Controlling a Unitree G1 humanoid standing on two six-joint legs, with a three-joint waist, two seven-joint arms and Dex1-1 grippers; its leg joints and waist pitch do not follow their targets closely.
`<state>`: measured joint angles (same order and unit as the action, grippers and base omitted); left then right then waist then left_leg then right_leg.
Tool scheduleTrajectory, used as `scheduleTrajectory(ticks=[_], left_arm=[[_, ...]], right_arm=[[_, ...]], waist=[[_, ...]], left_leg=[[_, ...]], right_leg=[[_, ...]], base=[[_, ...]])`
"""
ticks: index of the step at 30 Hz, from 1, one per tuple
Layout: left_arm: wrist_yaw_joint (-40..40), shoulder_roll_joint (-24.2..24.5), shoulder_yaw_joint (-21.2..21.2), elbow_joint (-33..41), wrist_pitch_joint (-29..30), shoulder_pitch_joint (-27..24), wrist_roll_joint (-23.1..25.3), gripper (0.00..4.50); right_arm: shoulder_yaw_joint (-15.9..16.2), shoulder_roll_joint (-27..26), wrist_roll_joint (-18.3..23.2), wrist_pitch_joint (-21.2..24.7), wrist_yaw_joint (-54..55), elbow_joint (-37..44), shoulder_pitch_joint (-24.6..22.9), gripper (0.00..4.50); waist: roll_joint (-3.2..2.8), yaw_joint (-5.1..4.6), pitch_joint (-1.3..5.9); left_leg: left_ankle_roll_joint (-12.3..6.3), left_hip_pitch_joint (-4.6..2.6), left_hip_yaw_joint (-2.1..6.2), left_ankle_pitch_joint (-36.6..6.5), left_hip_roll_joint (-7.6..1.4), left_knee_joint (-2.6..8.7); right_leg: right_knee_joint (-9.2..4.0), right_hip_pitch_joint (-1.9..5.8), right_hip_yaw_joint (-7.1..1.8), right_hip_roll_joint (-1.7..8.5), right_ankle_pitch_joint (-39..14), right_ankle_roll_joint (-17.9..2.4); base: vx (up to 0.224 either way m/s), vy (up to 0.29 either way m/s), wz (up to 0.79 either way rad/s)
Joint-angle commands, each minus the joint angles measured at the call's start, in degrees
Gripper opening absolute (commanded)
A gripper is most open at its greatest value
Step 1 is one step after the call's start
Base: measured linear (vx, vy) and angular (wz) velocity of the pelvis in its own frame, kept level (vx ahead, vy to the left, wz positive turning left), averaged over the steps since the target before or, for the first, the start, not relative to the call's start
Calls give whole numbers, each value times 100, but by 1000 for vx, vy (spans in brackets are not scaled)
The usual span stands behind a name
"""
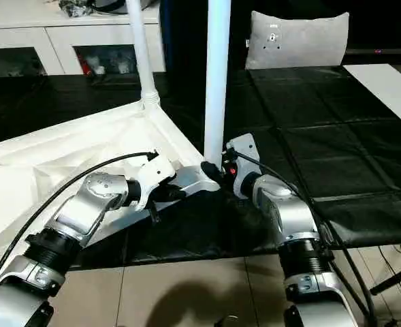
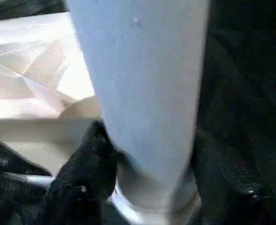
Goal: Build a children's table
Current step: Rotate leg to tighten
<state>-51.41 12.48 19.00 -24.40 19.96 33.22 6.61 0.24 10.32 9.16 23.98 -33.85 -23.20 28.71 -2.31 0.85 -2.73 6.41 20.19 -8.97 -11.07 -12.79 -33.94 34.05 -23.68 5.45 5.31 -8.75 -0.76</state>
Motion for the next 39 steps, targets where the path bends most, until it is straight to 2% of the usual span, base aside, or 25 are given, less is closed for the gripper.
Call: scheduleTrajectory(ticks=[1, 3, 4, 5, 6, 8, 9, 11, 13, 15, 17, 20, 25, 26, 27, 28, 29, 32, 33, 39], left_arm=[[-328, 27, 265, 177, -320, 26, 3, 0], [-423, 153, 273, 96, -453, 38, 19, 0], [-452, 187, 273, 80, -479, 40, 15, 0], [-581, 275, 270, 2, -576, 59, -3, 0], [-669, 334, 268, -46, -636, 71, -16, 0], [-775, 421, 280, -122, -733, 94, -9, 0], [-987, 587, 317, -269, -966, 134, 5, 0], [-1112, 675, 347, -338, -1106, 152, 15, 0], [-1319, 813, 408, -431, -1284, 181, 41, 0], [-1520, 946, 481, -543, -1563, 222, 63, 0], [-1953, 1106, 583, -652, -2080, 256, 14, 0], [-2285, 1201, 666, -695, -2324, 273, -14, 0], [-2731, 1261, 787, -641, -2583, 270, -132, 0], [-2804, 1257, 808, -620, -2614, 274, -153, 0], [-2874, 1252, 841, -566, -2636, 268, -173, 0], [-2914, 1242, 858, -549, -2665, 268, -183, 0], [-2947, 1232, 877, -529, -2702, 266, -191, 0], [-2976, 1219, 893, -526, -2746, 267, -206, 0], [-3021, 1192, 895, -540, -2805, 268, -219, 0], [-3100, 1147, 890, -561, -2900, 260, -244, 0]], right_arm=[[98, 49, 106, -97, -195, 71, -50, 290], [200, 251, 66, -250, -432, 106, -137, 303], [218, 296, 69, -264, -491, 120, -159, 312], [211, 446, 130, -315, -728, 203, -233, 323], [199, 544, 170, -352, -894, 259, -283, 342], [151, 668, 229, -412, -1105, 315, -334, 348], [126, 938, 352, -477, -1632, 461, -454, 356], [152, 1089, 391, -502, -1900, 538, -515, 367], [212, 1320, 445, -530, -2289, 644, -594, 398], [279, 1528, 471, -664, -2610, 677, -634, 398], [378, 1803, 551, -794, -3150, 693, -646, 398], [452, 1973, 638, -794, -3532, 693, -629, 398], [653, 2132, 574, -849, -3967, 568, -559, 354], [706, 2150, 597, -810, -4095, 567, -546, 345], [763, 2136, 624, -777, -4189, 603, -542, 334], [797, 2106, 658, -757, -4257, 635, -540, 326], [827, 2075, 691, -737, -4310, 666, -541, 317], [867, 2047, 718, -732, -4362, 693, -541, 309], [948, 2008, 740, -709, -4450, 719, -547, 295], [1112, 1937, 757, -685, -4600, 707, -552, 234]], waist=[[36, 44, 391], [35, 100, 392], [-17, 138, 390], [29, 162, 399], [23, 188, 400], [15, 201, 403], [27, 236, 403], [36, 243, 399], [39, 252, 387], [38, 254, 379], [47, 259, 378], [36, 275, 382], [51, 349, 390], [72, 357, 392], [75, 401, 394], [71, 409, 392], [97, 416, 391], [87, 422, 389], [106, 423, 386], [88, 459, 398]], left_leg=[[-370, 46, -91, -1138, 70, 367], [-357, 43, -92, -1117, 62, 369], [-350, 10, -101, -1160, 49, 369], [-346, 32, -102, -1118, 57, 368], [-356, 42, -94, -1059, 53, 374], [-373, 40, -95, -1047, 53, 369], [-415, 40, -100, -1061, 57, 361], [-448, 58, -94, -1047, 62, 362], [-467, 52, -101, -1108, 63, 365], [-423, 41, -99, -1193, 57, 370], [-436, 41, -100, -1245, 62, 370], [-465, 26, -99, -1246, 39, 371], [-459, 24, -107, -1127, 11, 371], [-467, 24, -115, -1114, 11, 366], [-470, 25, -114, -1081, 3, 367], [-467, 19, -115, -1091, -1, 370], [-463, 28, -119, -1070, 7, 366], [-438, 32, -113, -1044, 7, 371], [-429, 33, -115, -1050, 15, 371], [-430, 27, -111, -993, -3, 373]], right_leg=[[-465, 361, -187, 175, -1912, -1006], [-457, 365, -192, 183, -1875, -987], [-469, 340, -202, 180, -1781, -1005], [-432, 370, -205, 175, -1608, -1058], [-414, 382, -208, 184, -1518, -1078], [-411, 386, -208, 189, -1504, -1091], [-417, 393, -211, 188, -1508, -1067], [-415, 405, -203, 184, -1512, -1058], [-434, 403, -203, 188, -1685, -1004], [-457, 384, -196, 199, -1972, -947], [-480, 383, -191, 194, -2109, -899], [-467, 370, -193, 189, -2006, -965], [-416, 368, -208, 203, -1778, -1123], [-416, 368, -213, 204, -1759, -1131], [-397, 371, -217, 211, -1742, -1146], [-398, 366, -217, 211, -1753, -1139], [-405, 373, -217, 213, -1785, -1112], [-404, 371, -216, 213, -1839, -1071], [-416, 372, -213, 211, -1935, -1021], [-395, 363, -220, 214, -1790, -1065]], base=[[0, 0, 0], [0, 0, 0], [0, 0, 0], [0, 0, 0], [0, 0, 0], [0, 0, 0], [0, 0, 0], [0, 0, 0], [0, 0, 0], [0, 0, 0], [0, 0, 0], [0, 0, 0], [0, 0, 0], [0, 0, 0], [0, 0, 0], [0, 0, 0], [0, 0, 0], [0, 0, 0], [0, 0, 0], [0, 0, 0]])
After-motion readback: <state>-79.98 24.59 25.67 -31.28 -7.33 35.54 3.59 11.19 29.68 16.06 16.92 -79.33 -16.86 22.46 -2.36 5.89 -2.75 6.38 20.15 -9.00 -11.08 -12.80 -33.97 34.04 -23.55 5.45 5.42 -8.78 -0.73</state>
